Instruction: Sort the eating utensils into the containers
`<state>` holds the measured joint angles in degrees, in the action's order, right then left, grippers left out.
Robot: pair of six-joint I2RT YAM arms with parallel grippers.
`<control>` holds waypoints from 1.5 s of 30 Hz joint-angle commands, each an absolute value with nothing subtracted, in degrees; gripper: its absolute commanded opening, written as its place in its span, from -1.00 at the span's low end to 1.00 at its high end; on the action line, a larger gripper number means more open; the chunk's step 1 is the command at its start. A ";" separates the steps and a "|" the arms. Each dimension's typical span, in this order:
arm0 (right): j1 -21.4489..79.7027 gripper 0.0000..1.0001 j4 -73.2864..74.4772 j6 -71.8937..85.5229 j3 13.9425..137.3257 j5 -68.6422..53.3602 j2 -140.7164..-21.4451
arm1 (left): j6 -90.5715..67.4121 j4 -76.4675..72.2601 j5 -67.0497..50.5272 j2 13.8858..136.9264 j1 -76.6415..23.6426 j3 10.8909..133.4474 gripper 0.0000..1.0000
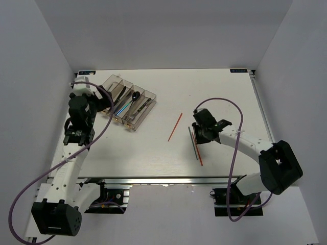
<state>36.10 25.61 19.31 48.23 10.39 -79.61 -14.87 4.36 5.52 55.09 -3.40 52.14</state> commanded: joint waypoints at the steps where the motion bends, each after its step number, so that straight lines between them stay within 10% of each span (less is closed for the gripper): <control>1: 36.65 -0.39 26.28 19.34 48.78 10.46 -81.47 | -15.39 7.82 2.28 52.92 -3.43 47.64 0.96; 15: 37.27 -0.51 22.06 19.25 44.91 9.14 -88.68 | -14.76 8.61 0.09 54.14 -3.60 47.73 0.96; 22: 37.27 -1.00 21.71 19.60 44.56 10.73 -89.21 | -19.14 7.21 -4.65 55.63 -3.52 47.46 0.96; 29: 37.26 -1.00 27.41 22.84 50.87 15.65 -79.21 | -41.82 -15.97 -22.16 61.52 -12.54 40.44 0.96; 45: 37.09 -1.00 0.62 29.88 50.01 -19.86 -64.25 | -59.16 -54.86 -25.84 81.03 -32.96 39.72 0.80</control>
<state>37.04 6.28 27.22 48.86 -14.24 -64.97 -56.05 -48.12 -23.09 80.73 -32.14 38.68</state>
